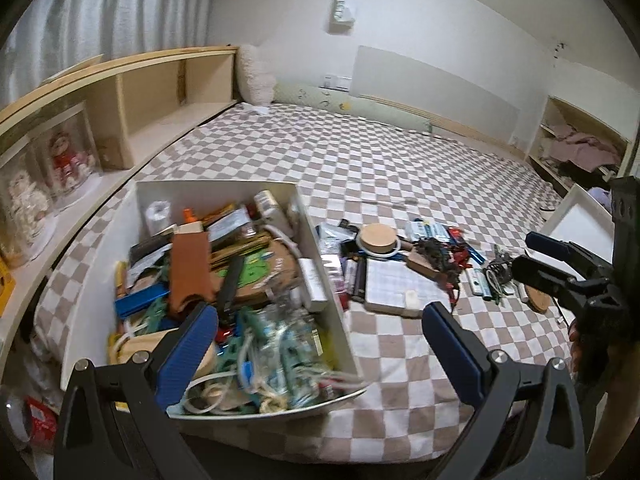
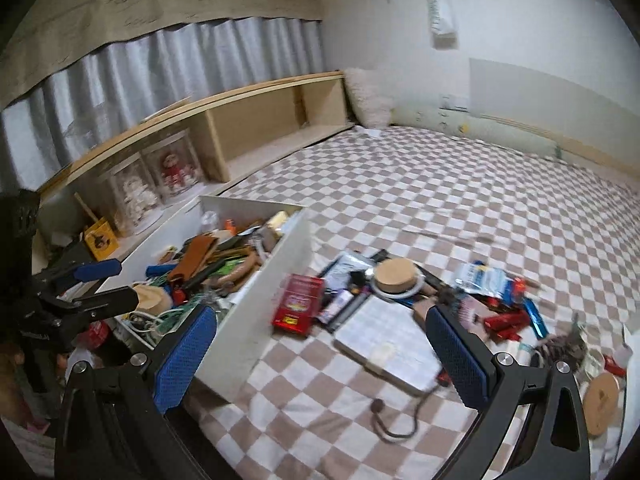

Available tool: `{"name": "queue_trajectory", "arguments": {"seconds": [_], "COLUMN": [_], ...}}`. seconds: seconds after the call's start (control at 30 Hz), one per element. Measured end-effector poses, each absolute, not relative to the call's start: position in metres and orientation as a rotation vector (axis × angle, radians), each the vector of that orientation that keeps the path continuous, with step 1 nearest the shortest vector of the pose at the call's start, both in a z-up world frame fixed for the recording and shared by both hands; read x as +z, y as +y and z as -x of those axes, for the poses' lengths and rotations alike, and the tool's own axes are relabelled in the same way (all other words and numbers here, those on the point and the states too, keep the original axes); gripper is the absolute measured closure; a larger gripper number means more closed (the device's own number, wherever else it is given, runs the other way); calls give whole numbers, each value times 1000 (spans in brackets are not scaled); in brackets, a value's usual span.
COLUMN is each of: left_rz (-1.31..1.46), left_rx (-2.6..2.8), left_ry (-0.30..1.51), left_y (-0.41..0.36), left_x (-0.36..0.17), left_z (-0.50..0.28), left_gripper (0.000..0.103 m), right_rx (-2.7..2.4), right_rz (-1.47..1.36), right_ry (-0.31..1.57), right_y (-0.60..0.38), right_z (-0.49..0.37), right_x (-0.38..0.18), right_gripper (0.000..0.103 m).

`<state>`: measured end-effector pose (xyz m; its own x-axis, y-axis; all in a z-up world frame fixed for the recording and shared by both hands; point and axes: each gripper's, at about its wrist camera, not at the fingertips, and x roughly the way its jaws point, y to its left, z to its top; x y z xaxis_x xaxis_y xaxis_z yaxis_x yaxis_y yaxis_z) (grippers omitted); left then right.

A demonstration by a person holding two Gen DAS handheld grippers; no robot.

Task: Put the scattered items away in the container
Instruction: 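Move both open grippers back toward the pile of items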

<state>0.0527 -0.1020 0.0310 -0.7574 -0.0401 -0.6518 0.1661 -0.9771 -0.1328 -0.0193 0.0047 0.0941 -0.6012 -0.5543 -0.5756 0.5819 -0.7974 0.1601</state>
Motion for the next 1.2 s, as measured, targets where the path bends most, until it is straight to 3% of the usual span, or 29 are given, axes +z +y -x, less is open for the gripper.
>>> {"name": "queue_trajectory", "arguments": {"seconds": [0.57, 1.2], "left_rz": [-1105, -1269], "left_rx": [-2937, -3083], "left_ry": [201, 291], "left_y": [-40, 24], "left_x": [13, -37], "left_z": [0, 83], "left_gripper": [0, 2], "right_rx": [-2536, -2668], "right_rz": [-894, -1014], "right_ry": [-51, -191], "right_y": [97, 166], "right_z": [35, 59], "right_x": [72, 2], "right_gripper": [0, 0]}}
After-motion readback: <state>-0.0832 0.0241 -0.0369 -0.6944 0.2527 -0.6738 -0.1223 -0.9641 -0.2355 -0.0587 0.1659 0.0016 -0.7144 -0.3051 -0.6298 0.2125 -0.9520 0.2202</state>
